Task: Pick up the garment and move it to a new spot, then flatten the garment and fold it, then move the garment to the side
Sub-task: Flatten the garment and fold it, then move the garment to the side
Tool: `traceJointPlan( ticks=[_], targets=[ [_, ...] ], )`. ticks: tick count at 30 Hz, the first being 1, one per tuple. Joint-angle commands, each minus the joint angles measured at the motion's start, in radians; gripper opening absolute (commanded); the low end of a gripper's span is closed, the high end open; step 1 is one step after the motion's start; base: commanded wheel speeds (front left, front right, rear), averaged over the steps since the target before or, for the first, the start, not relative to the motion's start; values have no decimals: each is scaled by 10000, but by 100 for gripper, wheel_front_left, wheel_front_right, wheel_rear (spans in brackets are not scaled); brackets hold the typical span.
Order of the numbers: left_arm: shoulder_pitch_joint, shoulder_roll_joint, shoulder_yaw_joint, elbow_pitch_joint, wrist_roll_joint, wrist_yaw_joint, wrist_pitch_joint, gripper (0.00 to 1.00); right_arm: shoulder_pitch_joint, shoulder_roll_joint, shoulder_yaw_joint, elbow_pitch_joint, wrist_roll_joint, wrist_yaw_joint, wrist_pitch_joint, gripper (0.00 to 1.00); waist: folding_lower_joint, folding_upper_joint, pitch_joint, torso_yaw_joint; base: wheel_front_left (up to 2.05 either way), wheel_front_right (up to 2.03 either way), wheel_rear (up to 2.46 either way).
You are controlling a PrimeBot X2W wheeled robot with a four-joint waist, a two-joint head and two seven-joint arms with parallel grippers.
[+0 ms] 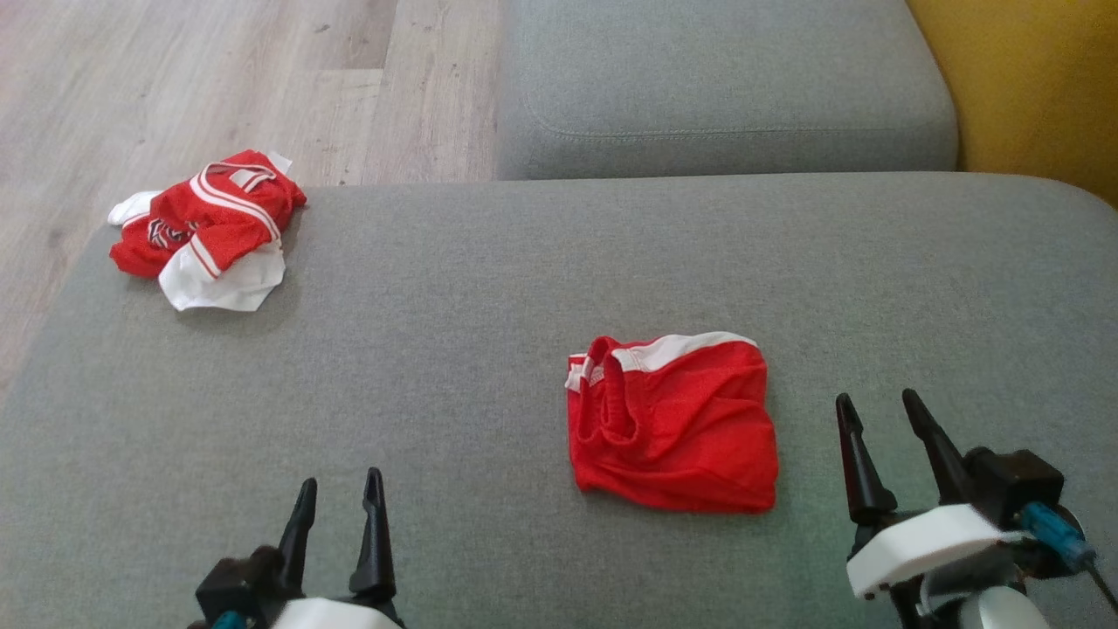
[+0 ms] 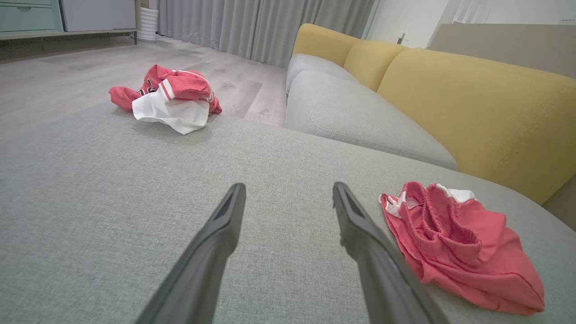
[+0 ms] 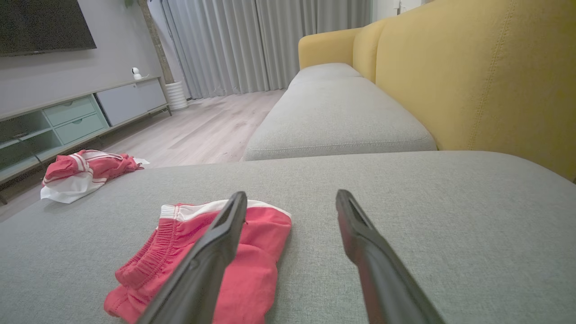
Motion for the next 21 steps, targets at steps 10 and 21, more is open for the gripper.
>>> traceJointPlan(
  ticks=[10, 21],
  targets=[
    [-368, 243, 297, -279, 68, 83, 13, 100, -61, -49, 279, -113, -106, 67, -135, 100, 1, -1, -83, 46, 0, 0, 0],
    [-341, 403, 225, -317, 112, 171, 149, 100, -22, -49, 365, 85, 18, 67, -87, 100, 1, -1, -161, 48, 0, 0, 0]
  ],
)
